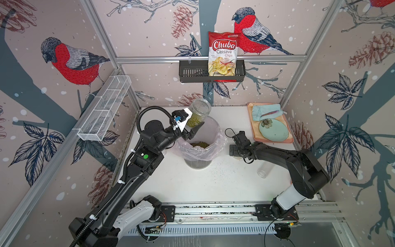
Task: Empty moldy mung beans from jars
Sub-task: Place the lid at the center of the board, then pour the moldy mung beans from the jar into the trash bin.
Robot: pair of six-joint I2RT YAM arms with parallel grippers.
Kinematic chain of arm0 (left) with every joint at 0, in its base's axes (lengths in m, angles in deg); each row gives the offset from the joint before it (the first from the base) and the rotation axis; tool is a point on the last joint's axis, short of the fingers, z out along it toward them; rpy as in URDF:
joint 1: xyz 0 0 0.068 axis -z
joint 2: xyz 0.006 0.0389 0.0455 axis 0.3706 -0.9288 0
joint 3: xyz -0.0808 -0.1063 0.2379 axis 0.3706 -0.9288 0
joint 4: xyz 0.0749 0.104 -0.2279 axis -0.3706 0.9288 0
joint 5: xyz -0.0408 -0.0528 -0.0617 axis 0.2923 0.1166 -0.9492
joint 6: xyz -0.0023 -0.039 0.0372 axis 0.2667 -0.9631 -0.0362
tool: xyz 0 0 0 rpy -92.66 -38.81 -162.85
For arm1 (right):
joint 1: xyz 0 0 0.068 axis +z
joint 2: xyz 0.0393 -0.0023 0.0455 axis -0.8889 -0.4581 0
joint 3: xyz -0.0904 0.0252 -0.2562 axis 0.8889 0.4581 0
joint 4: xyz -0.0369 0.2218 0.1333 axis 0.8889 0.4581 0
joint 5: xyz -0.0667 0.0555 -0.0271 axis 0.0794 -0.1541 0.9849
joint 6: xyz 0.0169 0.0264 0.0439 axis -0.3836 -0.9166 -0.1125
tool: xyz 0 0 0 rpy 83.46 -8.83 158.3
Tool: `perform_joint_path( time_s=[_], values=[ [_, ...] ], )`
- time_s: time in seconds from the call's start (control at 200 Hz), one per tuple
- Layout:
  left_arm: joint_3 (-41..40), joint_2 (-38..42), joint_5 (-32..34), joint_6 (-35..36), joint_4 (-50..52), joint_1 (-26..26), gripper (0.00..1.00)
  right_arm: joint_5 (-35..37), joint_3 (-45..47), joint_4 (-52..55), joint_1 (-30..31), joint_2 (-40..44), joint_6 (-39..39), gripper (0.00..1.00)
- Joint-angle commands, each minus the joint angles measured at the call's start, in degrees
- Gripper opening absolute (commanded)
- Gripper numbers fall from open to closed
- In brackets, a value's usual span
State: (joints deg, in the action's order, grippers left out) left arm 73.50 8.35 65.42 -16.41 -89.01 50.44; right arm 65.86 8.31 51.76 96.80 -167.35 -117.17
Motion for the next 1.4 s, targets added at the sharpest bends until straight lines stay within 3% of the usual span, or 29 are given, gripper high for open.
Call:
perform_joint_path(
  time_s=[0.0,0.33,0.54,0.71,0.87,0.976,1.101,1.396],
  values=[
    [0.62,0.03,0.18,0.44,-6.89,-0.08,0.00,1.67,-2.41,3.70,-0.18,3.15,-0.19,1.00],
    [1.84,-0.90,0.40,1.48,-5.10,-0.03,0.00,-1.11,-18.34,15.64,-1.46,15.85,3.66,0.98],
    [2.68,-0.84,-1.08,6.24,-2.51,0.92,0.00,-8.98,-31.19,17.10,-1.54,21.34,7.55,0.85],
    [3.85,-0.90,3.68,10.98,1.34,3.07,0.00,-23.36,-42.46,16.78,-1.90,16.87,8.06,0.77],
    [4.82,-0.73,6.99,13.54,3.98,4.22,0.00,-37.98,-44.01,8.77,-1.90,13.46,4.42,0.70],
    [4.99,-0.40,10.02,15.65,5.63,4.79,0.00,-44.01,-45.08,4.91,-1.73,11.33,2.28,0.68],
    [4.88,0.28,12.52,18.01,7.10,5.22,0.00,-47.36,-47.08,3.18,-1.14,9.22,1.09,0.66],
    [4.30,2.01,18.01,23.86,10.34,5.27,0.00,-46.97,-53.42,6.63,3.12,1.94,3.18,0.64]
  ],
)
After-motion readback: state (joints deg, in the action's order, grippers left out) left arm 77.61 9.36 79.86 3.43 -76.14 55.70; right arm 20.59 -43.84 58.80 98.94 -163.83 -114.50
